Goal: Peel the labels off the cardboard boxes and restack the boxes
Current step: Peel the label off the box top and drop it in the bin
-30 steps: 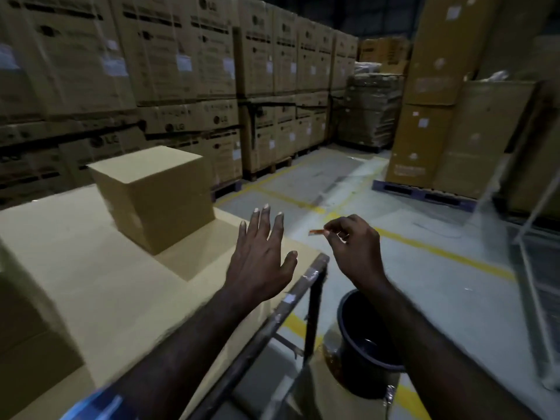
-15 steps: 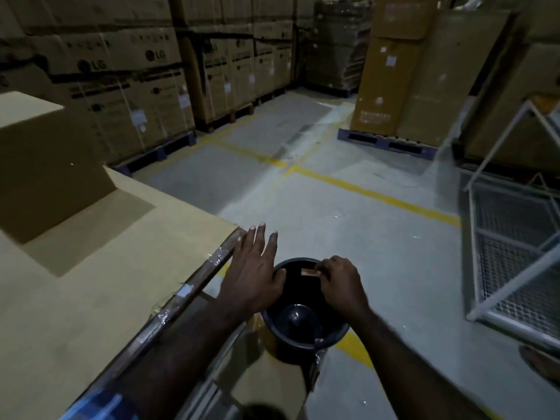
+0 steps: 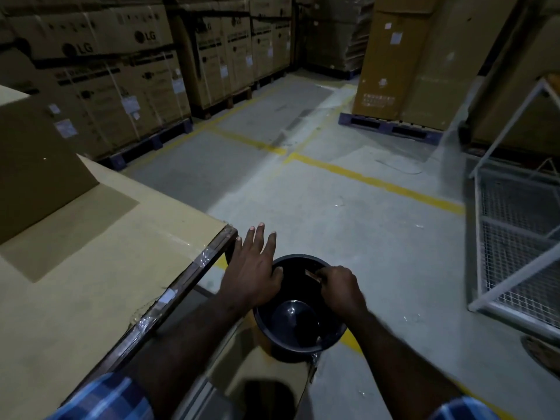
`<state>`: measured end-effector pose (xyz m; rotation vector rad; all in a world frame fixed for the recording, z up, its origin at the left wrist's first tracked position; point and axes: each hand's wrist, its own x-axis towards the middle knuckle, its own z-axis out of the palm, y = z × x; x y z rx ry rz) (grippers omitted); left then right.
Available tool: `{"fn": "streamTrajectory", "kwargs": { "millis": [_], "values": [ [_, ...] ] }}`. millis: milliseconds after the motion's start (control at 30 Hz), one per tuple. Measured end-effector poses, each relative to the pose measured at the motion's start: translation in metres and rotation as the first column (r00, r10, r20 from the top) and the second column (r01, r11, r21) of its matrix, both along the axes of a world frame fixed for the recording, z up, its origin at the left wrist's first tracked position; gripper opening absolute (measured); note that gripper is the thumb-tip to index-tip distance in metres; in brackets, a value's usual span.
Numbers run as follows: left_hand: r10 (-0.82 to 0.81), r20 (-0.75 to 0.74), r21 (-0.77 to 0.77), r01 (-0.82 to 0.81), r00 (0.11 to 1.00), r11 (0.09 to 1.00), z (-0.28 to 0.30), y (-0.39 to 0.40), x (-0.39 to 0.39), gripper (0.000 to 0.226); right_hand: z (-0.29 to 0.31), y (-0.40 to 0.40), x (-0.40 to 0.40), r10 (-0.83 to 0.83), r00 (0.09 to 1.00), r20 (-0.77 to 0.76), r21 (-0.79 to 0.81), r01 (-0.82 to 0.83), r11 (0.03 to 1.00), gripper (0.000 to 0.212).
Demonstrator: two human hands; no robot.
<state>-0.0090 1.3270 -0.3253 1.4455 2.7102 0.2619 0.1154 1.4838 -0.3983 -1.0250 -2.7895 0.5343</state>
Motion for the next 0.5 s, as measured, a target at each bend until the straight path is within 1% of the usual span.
{"fn": "streamTrajectory", "kwargs": {
  "millis": [100, 233, 300, 500],
  "values": [
    [-0.003, 0.0, 0.003, 0.003, 1.0, 1.0, -0.001, 0.004, -0.007, 0.073, -0.001, 0.003, -0.005, -0.006, 0.999, 0.032, -0.042, 0.007, 0.999, 0.027],
    [-0.008, 0.013, -0.004, 0.008, 1.0, 1.0, -0.002, 0.007, -0.013, 0.073, -0.005, 0.007, -0.012, -0.03, 0.999, 0.022, -0.069, 0.031, 0.997, 0.019],
    [-0.013, 0.019, -0.015, 0.014, 1.0, 1.0, -0.004, 0.009, -0.016, 0.072, -0.008, 0.009, -0.016, -0.046, 0.999, 0.024, -0.09, 0.048, 0.995, 0.019],
    [-0.032, 0.03, -0.047, 0.034, 0.999, 0.998, -0.01, 0.014, -0.02, 0.071, -0.011, 0.015, -0.021, -0.038, 0.997, 0.071, -0.132, 0.047, 0.99, 0.034]
  ]
}}
